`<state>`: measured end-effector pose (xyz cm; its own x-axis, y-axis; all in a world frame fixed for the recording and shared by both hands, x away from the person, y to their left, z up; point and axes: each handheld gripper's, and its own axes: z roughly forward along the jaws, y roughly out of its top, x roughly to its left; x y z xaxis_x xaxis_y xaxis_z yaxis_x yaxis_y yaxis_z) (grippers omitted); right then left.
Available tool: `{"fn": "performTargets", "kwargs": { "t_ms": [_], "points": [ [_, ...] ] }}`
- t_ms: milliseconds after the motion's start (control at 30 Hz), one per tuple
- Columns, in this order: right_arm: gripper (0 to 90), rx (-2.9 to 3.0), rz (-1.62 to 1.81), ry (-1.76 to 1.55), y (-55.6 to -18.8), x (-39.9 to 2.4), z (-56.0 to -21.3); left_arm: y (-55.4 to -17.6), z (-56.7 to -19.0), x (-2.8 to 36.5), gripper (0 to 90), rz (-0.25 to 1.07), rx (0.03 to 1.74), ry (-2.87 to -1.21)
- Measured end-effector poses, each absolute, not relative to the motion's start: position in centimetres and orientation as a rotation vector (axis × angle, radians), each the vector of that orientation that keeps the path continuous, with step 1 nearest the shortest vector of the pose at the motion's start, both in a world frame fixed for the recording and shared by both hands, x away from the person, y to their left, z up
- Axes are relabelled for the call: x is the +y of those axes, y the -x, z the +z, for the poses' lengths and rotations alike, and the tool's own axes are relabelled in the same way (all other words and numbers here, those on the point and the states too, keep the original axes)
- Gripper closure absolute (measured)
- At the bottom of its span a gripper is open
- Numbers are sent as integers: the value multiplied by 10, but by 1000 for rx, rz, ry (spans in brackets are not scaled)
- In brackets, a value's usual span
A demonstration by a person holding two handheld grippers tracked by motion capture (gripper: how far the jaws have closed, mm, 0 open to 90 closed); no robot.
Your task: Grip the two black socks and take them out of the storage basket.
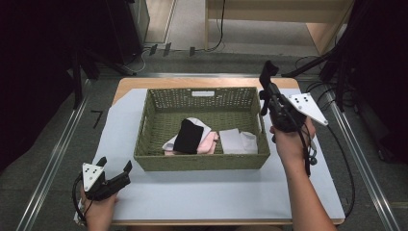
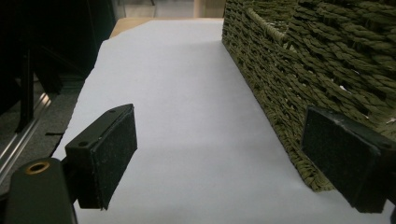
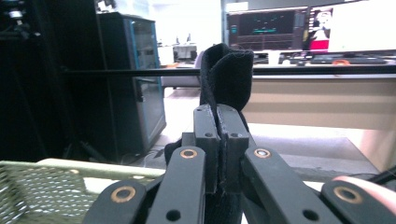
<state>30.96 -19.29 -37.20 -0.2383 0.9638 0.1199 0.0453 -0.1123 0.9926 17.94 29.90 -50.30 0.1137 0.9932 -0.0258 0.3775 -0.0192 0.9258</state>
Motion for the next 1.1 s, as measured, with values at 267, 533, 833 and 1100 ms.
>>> {"fn": "performTargets", "kwargs": {
  "t_ms": [267,533,833,1100],
  "points": [
    [888,1337,1403,-1249,-306,-223,-386,-179,-503,299,121,912,1395,-1539],
    [888,1363,1323,-1343,-304,-245,-421,-179,-503,299,121,913,1395,-1539],
    [888,1415,1189,-1479,-298,-263,-484,-179,-503,299,121,914,1393,-1541],
    [582,1392,1166,-1560,-293,-274,-496,-178,-503,298,122,921,1392,-1540]
  ]
}}
